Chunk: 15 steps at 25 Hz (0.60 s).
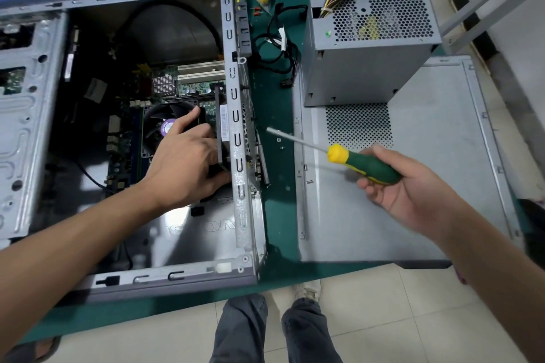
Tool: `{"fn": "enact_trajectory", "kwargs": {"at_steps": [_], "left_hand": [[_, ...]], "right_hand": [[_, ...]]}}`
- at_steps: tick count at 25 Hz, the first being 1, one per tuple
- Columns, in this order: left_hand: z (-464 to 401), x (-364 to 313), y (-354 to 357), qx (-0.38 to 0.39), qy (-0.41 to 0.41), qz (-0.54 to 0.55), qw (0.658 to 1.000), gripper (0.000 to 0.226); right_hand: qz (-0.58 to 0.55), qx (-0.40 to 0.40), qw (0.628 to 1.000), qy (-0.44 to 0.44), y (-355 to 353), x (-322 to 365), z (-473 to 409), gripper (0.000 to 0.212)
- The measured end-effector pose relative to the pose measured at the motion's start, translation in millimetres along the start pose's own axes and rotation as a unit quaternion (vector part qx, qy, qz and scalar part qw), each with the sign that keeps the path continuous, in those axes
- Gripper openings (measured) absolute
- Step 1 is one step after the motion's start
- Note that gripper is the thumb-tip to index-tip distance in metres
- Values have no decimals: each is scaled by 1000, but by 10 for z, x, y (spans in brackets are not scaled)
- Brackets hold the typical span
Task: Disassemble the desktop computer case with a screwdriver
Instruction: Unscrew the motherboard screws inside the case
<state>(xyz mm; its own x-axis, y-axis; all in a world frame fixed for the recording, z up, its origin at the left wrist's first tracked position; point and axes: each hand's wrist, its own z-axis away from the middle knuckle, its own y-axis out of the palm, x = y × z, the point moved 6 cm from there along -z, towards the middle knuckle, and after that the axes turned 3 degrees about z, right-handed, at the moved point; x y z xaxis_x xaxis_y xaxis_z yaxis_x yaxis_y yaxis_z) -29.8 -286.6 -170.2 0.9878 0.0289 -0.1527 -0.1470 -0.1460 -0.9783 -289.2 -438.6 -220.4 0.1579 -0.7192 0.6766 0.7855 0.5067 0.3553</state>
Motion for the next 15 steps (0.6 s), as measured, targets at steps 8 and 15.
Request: {"fn": "enact_trajectory", "kwargs": {"at_steps": [8,15], "left_hand": [[3,28,8,10,-10,0,1000,47],[1,8,-4,10,-5,-1,1000,43]], "right_hand": [[-44,111,992,47,226,-257,135,31],[122,116,983,76,401,-285,158,28]]}}
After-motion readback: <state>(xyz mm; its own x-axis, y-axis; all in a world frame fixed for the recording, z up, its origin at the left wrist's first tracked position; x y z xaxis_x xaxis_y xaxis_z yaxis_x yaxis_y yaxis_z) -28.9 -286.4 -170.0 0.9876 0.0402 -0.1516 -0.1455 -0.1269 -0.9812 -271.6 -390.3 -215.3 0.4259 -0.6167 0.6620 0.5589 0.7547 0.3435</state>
